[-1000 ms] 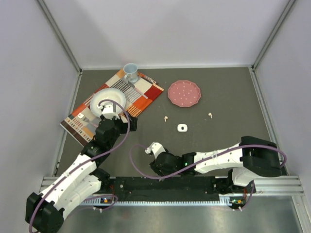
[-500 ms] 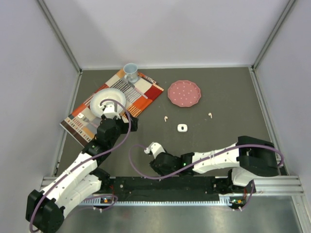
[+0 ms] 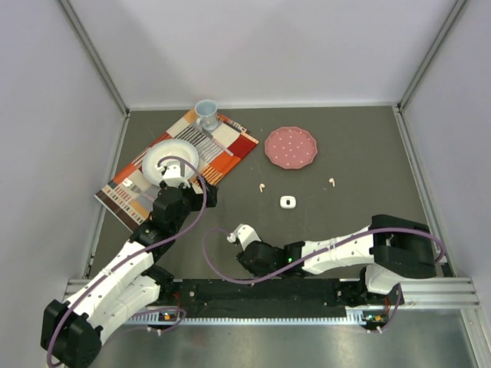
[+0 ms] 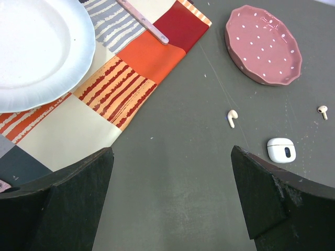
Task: Insert the wireless bluetooth earbuds into the charging case
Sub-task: Move the charging case to the center of the board.
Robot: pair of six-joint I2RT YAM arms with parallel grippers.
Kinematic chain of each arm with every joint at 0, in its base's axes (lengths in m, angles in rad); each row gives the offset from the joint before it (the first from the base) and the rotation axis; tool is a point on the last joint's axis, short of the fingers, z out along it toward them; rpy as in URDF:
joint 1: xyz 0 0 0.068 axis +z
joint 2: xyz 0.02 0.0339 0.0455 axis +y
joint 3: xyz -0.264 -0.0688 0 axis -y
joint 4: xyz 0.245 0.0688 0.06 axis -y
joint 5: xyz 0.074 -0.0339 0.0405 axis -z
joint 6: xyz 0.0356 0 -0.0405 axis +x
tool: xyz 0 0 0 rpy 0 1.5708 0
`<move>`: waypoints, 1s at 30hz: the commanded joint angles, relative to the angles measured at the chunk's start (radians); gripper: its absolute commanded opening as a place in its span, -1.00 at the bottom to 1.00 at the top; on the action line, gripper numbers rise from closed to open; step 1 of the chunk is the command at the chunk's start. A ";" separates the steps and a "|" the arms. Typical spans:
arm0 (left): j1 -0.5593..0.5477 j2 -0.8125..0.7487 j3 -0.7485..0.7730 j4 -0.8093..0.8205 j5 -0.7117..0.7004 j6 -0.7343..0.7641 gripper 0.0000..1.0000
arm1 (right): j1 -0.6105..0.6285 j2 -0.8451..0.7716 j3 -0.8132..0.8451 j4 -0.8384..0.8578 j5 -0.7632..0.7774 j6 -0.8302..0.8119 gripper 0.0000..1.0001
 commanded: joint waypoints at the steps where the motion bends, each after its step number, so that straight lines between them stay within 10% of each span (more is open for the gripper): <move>1: 0.005 -0.003 -0.005 0.040 -0.001 0.008 0.98 | -0.012 -0.030 -0.007 0.024 0.030 -0.051 -0.10; 9: 0.006 -0.011 -0.010 0.032 0.001 0.015 0.98 | -0.124 -0.131 -0.140 0.120 -0.085 -0.238 0.01; 18: 0.009 -0.018 -0.016 0.037 0.004 0.022 0.98 | -0.155 -0.157 -0.168 0.119 -0.105 -0.335 0.75; 30: 0.012 -0.041 -0.030 0.040 -0.007 0.038 0.98 | -0.155 -0.228 -0.292 0.339 -0.183 -0.421 0.65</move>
